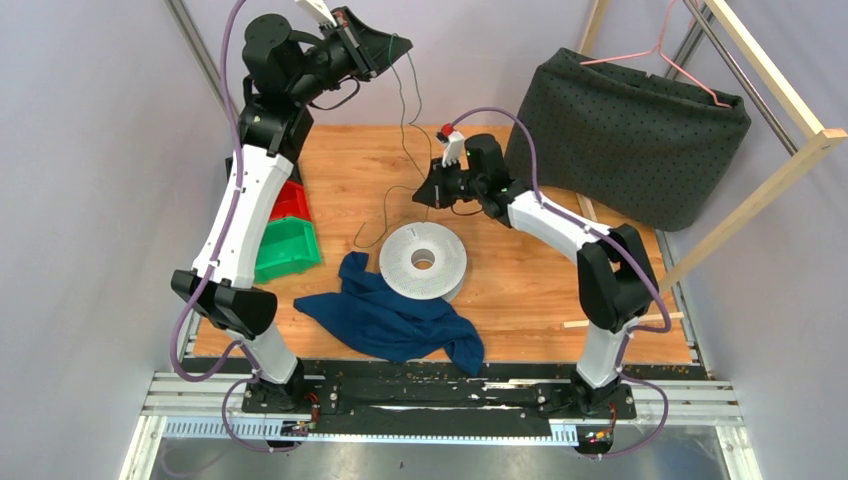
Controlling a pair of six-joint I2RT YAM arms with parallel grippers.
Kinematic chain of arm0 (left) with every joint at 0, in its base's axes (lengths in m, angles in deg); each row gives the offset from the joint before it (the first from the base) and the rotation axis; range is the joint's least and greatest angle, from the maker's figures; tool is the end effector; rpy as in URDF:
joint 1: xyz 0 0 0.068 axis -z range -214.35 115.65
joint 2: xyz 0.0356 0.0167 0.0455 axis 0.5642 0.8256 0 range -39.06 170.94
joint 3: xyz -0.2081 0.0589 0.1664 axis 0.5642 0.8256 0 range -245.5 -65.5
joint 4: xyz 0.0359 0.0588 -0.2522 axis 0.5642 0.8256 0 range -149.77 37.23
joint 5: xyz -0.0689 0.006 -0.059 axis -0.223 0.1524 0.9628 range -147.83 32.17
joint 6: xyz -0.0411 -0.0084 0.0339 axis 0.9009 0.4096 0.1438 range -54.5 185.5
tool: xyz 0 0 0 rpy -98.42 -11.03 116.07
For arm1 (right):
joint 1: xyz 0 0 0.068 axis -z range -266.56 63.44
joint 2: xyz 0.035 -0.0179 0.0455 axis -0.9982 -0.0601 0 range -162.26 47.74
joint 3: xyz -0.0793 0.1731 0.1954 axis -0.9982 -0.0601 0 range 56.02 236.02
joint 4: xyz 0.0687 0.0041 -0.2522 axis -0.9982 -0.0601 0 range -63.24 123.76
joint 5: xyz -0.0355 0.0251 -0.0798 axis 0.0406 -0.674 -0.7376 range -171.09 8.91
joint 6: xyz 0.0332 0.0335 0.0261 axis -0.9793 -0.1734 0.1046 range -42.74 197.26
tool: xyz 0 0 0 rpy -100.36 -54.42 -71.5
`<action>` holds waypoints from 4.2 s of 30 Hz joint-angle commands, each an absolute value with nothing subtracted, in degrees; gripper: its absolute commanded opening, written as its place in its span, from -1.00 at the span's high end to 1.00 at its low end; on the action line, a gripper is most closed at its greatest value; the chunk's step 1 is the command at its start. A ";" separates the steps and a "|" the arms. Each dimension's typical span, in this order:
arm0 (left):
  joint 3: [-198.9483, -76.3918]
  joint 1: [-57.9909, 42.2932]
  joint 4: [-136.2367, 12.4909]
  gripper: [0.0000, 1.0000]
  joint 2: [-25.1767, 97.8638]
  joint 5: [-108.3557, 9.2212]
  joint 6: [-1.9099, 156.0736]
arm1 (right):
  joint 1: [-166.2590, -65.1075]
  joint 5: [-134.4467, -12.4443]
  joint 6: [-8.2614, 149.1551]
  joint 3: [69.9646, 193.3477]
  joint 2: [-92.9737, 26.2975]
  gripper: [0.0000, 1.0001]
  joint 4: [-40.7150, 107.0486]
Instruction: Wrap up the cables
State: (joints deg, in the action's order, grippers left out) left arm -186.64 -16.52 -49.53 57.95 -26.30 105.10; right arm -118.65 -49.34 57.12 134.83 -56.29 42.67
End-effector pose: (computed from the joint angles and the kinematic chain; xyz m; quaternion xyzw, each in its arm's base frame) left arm 0.3299 -0.1257 0.5555 0.0980 0.6230 -0.5110 0.5841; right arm 0.3554 0.2449 0.2903 -0.2433 0.7485 0.4505 0.4215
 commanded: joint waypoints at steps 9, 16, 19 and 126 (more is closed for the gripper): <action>-200.16 -7.86 -48.78 0.94 80.61 -32.21 103.72 | -104.95 -48.92 58.20 117.20 -20.80 0.98 19.72; -195.75 -5.36 -41.26 -0.98 82.14 -26.74 101.91 | -92.06 -44.35 60.03 125.10 -10.61 0.98 3.78; -196.67 -6.93 -32.07 -1.00 79.16 -29.17 96.21 | -91.74 -40.41 57.69 126.90 -12.16 0.98 4.44; -177.41 -7.98 -18.09 1.00 63.10 -4.12 81.28 | -125.04 -67.09 87.23 122.09 -22.88 -0.31 31.89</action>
State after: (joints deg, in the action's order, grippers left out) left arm -176.50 -7.65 -22.27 62.93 -6.83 77.99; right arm -124.12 -61.69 83.44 122.92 -21.90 25.36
